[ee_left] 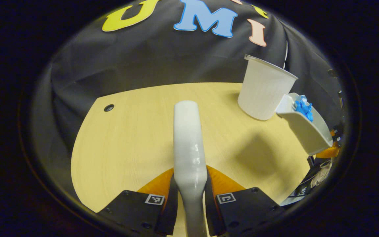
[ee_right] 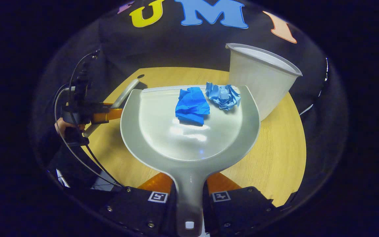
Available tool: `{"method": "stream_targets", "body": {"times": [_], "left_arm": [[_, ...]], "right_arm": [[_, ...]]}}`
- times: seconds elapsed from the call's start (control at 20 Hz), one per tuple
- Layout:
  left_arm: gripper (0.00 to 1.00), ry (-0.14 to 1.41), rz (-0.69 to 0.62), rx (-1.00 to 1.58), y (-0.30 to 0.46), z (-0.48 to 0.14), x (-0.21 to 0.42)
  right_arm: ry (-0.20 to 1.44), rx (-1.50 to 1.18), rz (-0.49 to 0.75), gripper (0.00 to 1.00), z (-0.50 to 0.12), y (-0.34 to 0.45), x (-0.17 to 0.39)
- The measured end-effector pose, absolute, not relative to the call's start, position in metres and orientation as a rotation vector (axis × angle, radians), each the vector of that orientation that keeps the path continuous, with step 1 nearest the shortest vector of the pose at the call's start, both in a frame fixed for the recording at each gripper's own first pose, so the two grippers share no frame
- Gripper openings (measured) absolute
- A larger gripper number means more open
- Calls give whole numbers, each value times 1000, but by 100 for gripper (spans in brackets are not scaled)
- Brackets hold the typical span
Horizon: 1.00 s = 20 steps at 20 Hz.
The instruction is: Pick up the small broom and dustpan from the desktop, sweep the trash into the dustpan with the broom, and then empty the trash into the garbage bin.
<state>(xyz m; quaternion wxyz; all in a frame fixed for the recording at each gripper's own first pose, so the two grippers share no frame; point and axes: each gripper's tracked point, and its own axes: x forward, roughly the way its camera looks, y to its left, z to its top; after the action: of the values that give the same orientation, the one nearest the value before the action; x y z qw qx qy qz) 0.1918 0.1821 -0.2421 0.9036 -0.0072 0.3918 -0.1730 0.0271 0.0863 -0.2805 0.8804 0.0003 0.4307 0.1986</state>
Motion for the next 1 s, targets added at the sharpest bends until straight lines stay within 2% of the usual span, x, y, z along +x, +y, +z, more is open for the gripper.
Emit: {"method": "stream_targets", "body": {"times": [0.35, 0.55, 0.95, 1.0], "left_arm": [[46, 851, -248, -113, 214, -255, 154], [43, 845, -186, -105, 234, -247, 140], [43, 837, -168, -109, 228, -230, 122], [46, 834, -167, -106, 225, -228, 122]], "right_arm": [[833, 77, 473, 34, -273, 90, 30], [805, 113, 480, 34, -266, 102, 40], [737, 366, 498, 34, -245, 124, 57], [727, 413, 500, 34, -241, 124, 57]]}}
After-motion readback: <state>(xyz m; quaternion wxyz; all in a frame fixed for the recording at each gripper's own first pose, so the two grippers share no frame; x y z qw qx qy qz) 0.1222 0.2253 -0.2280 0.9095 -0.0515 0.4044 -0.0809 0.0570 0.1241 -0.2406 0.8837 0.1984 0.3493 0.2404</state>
